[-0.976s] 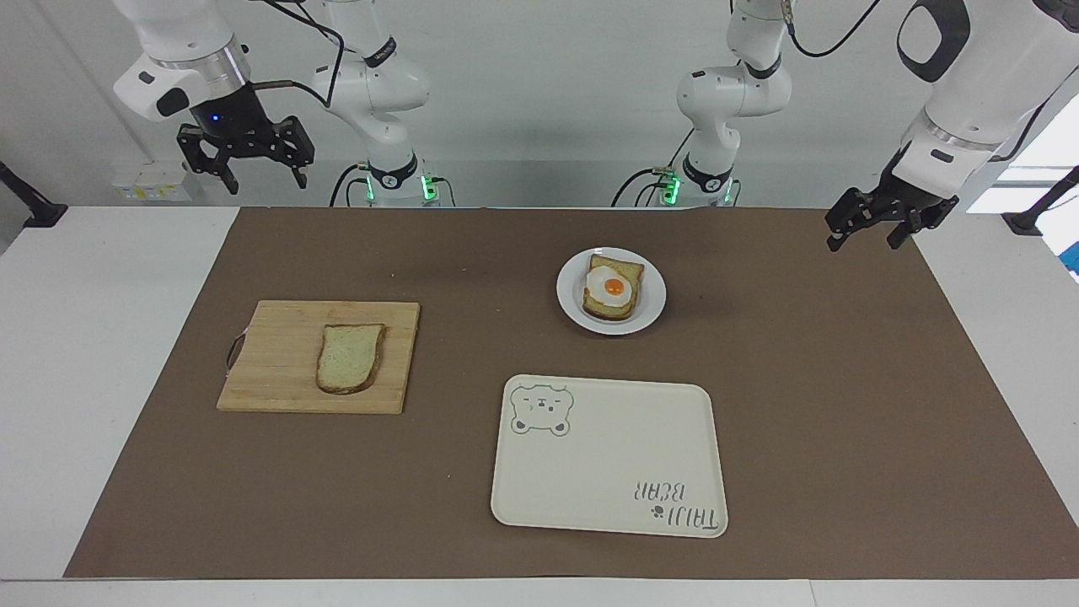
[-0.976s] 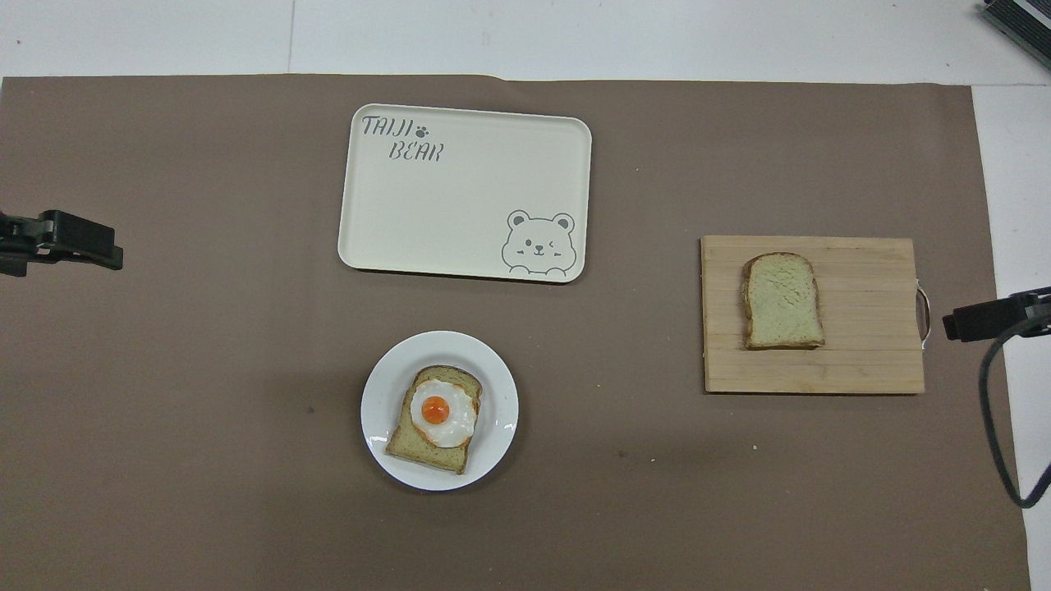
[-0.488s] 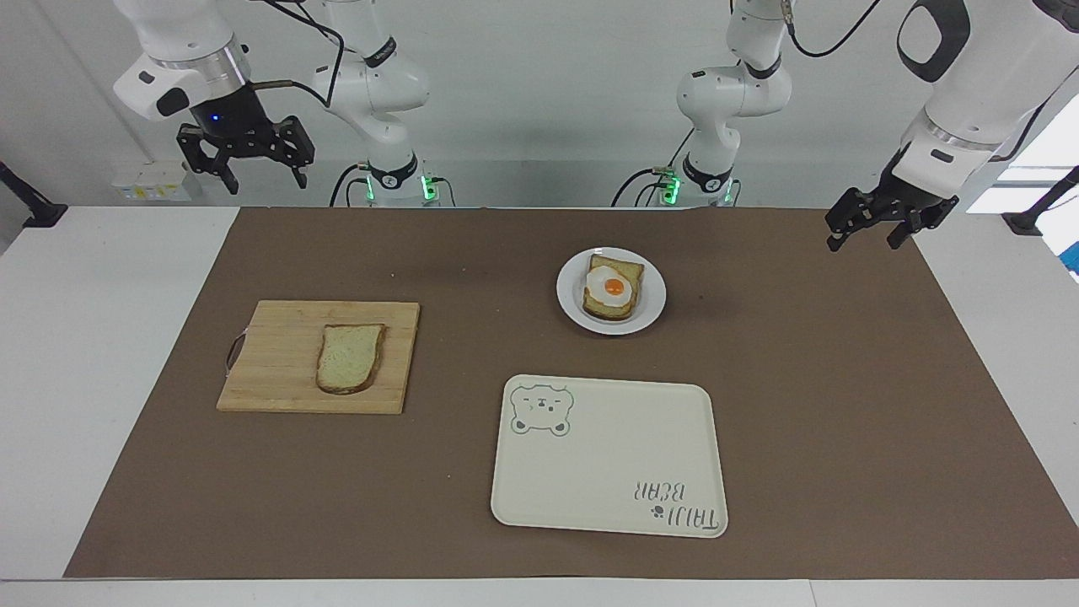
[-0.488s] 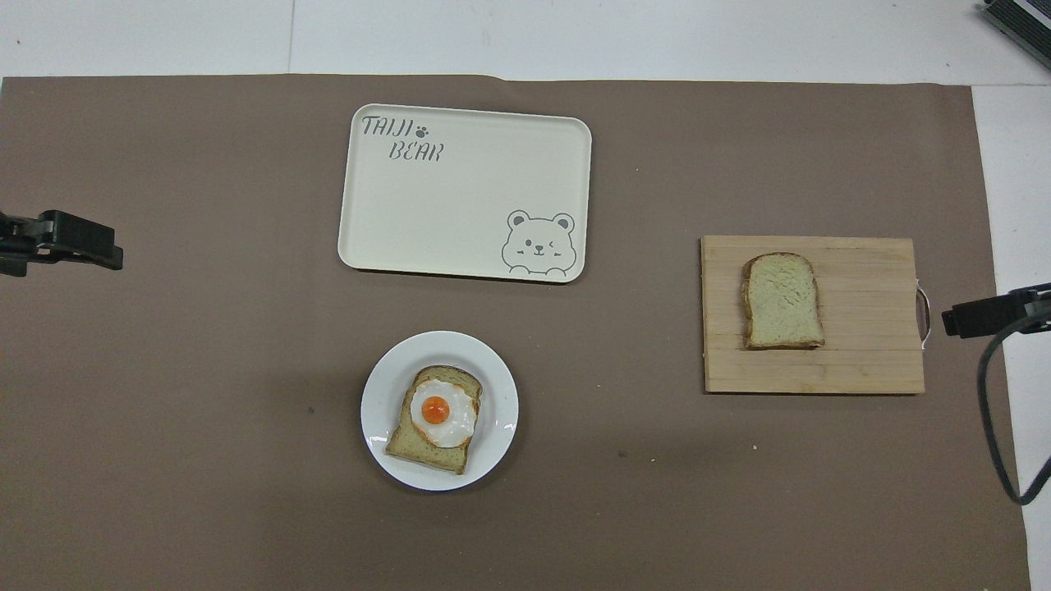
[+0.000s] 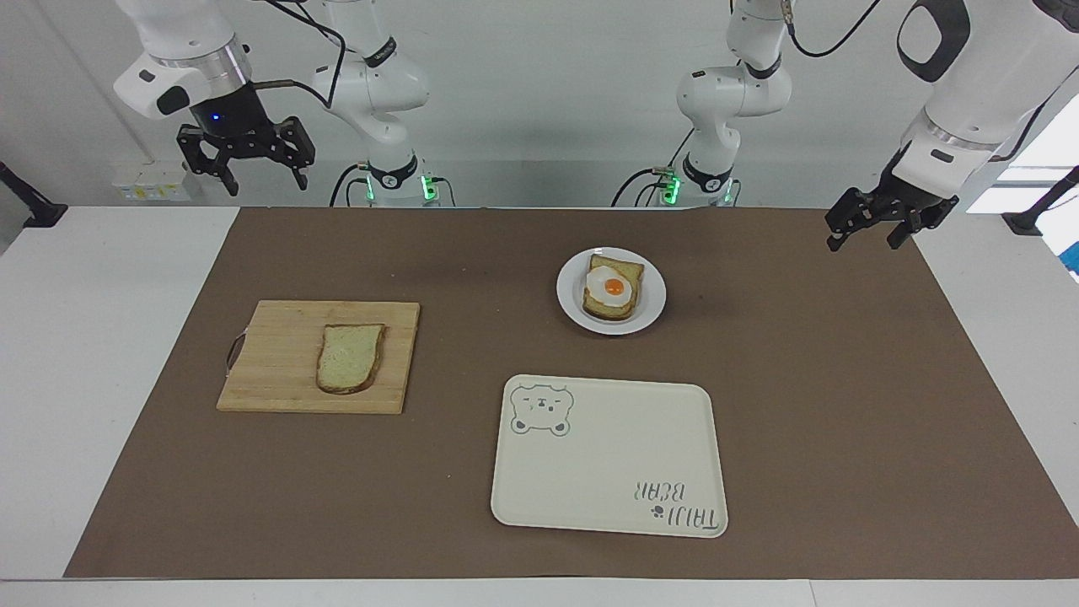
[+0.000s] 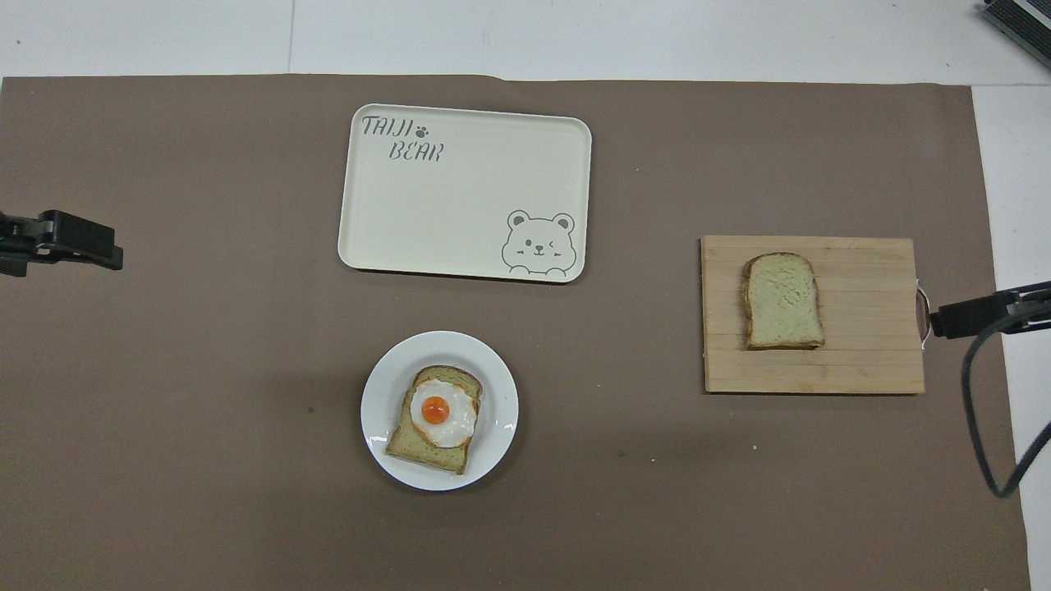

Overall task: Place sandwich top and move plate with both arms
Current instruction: 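Reach the right gripper to the bread slice on the cutting board and grasp it, then carry the bread slice with the right gripper onto the egg toast, then release the bread with the right gripper while the left gripper advances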

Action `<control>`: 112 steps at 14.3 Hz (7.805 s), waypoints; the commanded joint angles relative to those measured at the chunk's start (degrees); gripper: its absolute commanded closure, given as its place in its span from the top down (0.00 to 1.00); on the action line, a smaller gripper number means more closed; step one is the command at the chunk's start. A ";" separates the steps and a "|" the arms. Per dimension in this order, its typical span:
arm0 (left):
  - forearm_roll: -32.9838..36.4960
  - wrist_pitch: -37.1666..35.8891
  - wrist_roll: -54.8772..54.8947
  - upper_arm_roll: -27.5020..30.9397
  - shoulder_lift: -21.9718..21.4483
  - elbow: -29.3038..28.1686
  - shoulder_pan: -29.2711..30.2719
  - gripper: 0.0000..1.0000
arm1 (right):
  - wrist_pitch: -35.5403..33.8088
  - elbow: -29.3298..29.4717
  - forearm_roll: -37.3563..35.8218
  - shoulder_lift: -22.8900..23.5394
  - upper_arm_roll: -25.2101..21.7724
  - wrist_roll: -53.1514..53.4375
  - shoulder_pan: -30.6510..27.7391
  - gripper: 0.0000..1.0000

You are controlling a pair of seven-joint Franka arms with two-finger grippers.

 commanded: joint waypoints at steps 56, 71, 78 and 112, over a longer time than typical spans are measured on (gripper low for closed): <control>0.84 -0.34 -0.63 0.33 -1.03 -0.88 -0.42 1.00 | 23.59 -8.18 19.03 19.31 0.29 -7.20 -4.08 0.00; 0.40 0.10 -0.37 0.33 -0.85 -0.79 -1.03 1.00 | 22.58 -5.44 23.51 19.04 5.56 20.29 16.30 0.00; -0.66 -0.16 -0.98 -0.02 -1.29 -0.62 -1.21 1.00 | 29.70 -5.53 27.38 20.71 5.74 26.28 25.70 0.00; -28.49 13.80 27.75 0.33 -8.06 -28.72 1.60 1.00 | 40.00 -8.87 2.07 18.00 4.68 28.93 18.08 1.00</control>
